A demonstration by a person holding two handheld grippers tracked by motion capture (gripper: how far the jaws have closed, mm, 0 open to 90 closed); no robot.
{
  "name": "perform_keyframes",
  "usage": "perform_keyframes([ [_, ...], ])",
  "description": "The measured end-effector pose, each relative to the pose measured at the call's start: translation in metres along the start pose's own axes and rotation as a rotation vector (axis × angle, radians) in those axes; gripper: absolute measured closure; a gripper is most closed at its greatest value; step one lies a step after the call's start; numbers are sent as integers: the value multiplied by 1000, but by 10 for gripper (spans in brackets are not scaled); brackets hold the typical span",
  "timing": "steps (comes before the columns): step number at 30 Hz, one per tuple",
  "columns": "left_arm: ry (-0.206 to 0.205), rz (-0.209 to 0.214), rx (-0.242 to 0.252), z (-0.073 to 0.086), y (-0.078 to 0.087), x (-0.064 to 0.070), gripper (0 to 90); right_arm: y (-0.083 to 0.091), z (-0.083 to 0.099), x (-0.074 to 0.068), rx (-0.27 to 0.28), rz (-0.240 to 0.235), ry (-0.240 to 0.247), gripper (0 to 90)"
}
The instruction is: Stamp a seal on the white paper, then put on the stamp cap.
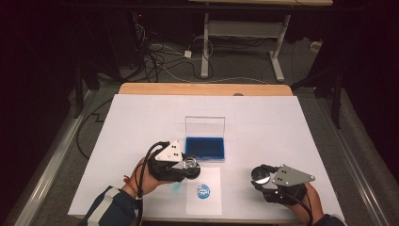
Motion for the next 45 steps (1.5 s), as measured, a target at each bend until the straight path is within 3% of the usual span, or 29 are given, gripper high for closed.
perform_keyframes([
  [26,42,-58,50,8,28,-17,540,-10,-7,1,9,-24,13,378],
  [45,42,-60,77,5,38,-18,540,-12,-8,-1,8,-35,12,378],
])
Point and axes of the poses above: each handheld gripper's, and its own axes: y roughly backward along the jaws, z roughly out of its underside, x roughly to its right, the point moved 10 cm from there along -y, roughly forward along the jaws, and after that the axes turned 13 degrees about y, right-handed, at the moved point
